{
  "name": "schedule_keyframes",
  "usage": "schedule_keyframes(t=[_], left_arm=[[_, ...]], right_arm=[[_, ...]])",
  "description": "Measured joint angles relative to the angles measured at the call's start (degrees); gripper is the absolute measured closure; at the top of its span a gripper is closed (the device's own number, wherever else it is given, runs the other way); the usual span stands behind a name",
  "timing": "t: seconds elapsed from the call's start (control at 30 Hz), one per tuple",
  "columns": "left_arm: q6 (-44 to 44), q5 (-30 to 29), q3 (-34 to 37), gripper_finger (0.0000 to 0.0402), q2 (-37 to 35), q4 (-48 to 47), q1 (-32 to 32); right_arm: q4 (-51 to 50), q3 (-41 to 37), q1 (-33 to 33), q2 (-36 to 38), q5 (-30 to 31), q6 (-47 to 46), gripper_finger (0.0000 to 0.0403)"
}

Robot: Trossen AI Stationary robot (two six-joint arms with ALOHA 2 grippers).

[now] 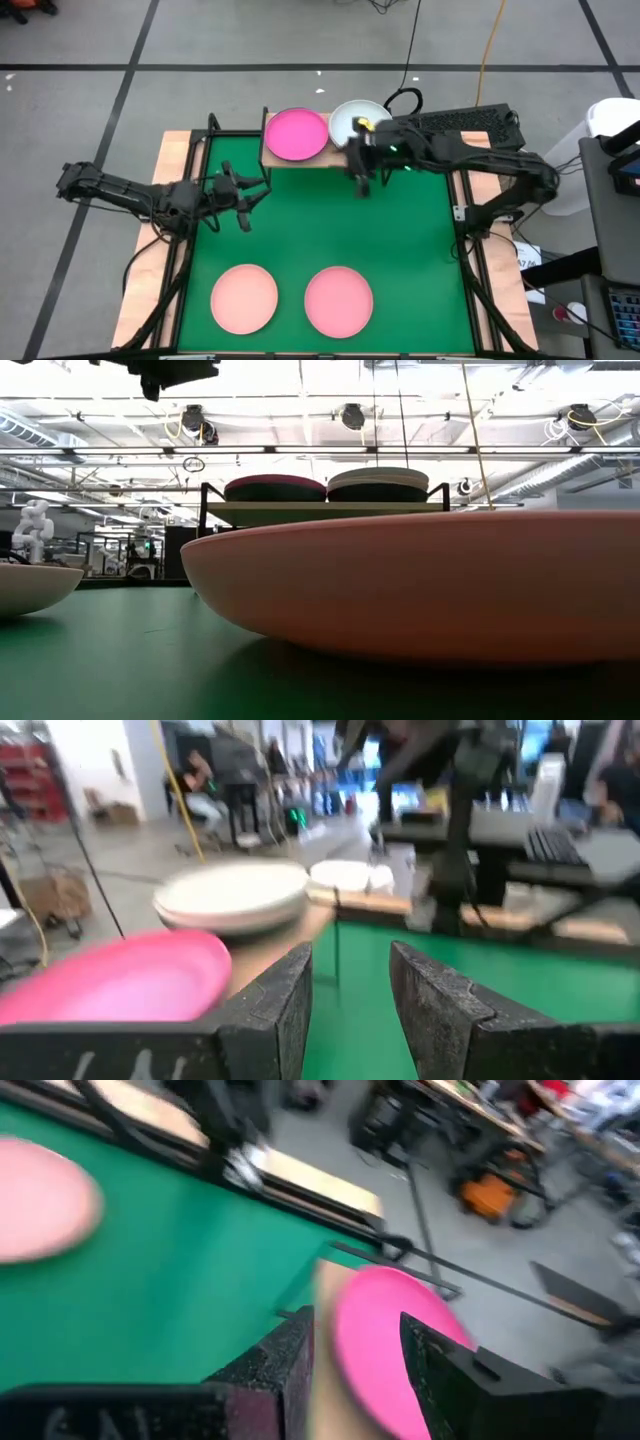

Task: Place and stack plates onto a shelf
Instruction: Stack the light pink plate on top the pink plate on the shelf

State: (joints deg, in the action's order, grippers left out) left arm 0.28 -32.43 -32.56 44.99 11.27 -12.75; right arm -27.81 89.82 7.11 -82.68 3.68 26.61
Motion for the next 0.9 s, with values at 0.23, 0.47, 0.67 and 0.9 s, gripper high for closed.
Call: schedule_keyframes(t=[0.23, 0.47, 0.67, 0.9], left_arm=[[-9.93, 0.14, 0.09, 0.0261, 7.65, -8.88, -5.12], [-18.8, 6.2, 0.09, 0.0261, 17.02, -8.25, -8.64], [-27.75, 9.85, 0.09, 0.0261, 23.36, -6.67, -9.14], [-29.83, 12.34, 0.07, 0.0261, 31.43, 3.94, -9.12]], right_arm=[[5.55, -15.77, -10.64, 11.3, -0.17, -5.02, 0.0273], [22.92, -36.02, -19.53, 21.45, 2.49, -9.85, 0.0273], [36.45, -47.23, -23.93, 26.8, 4.62, -10.92, 0.0273], [37.93, -50.56, -26.84, 28.96, 11.24, -10.94, 0.0273]])
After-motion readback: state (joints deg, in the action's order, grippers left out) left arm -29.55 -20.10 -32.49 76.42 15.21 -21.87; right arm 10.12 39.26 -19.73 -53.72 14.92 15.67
